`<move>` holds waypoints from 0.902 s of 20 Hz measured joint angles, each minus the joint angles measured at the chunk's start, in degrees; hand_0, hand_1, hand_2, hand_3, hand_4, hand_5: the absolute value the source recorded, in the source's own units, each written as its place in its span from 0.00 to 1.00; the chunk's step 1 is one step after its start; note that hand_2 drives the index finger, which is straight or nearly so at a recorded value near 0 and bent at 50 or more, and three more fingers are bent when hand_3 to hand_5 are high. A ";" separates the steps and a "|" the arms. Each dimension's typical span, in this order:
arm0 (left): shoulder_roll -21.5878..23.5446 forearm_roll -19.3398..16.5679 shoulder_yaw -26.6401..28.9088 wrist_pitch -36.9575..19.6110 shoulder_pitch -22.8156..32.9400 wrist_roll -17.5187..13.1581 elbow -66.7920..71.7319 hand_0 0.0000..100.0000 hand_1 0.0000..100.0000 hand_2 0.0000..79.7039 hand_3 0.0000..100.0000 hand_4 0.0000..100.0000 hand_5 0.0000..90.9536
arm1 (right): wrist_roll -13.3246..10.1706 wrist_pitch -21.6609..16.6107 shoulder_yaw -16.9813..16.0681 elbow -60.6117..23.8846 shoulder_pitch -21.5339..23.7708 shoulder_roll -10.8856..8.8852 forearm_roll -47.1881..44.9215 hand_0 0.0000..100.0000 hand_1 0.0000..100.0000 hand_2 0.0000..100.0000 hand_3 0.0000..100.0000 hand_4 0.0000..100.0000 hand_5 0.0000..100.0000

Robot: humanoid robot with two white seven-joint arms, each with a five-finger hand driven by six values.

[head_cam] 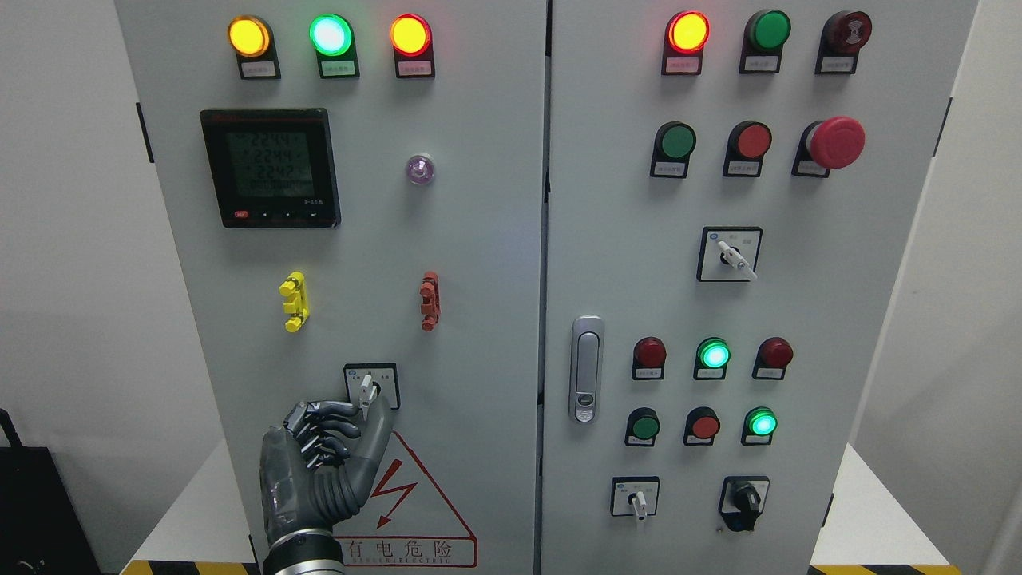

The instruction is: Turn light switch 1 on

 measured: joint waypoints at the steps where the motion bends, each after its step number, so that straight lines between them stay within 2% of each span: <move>1: -0.07 0.01 -0.03 0.06 -0.05 0.00 0.03 0.10 0.63 0.71 0.79 0.87 0.85 | 0.00 0.00 0.00 0.00 0.00 0.00 0.00 0.05 0.00 0.00 0.00 0.00 0.00; 18: -0.59 0.01 -0.19 1.05 -0.61 -0.02 0.37 0.13 0.61 0.67 0.81 0.87 0.86 | 0.00 0.00 0.00 0.00 0.00 0.00 -0.02 0.05 0.00 0.00 0.00 0.00 0.00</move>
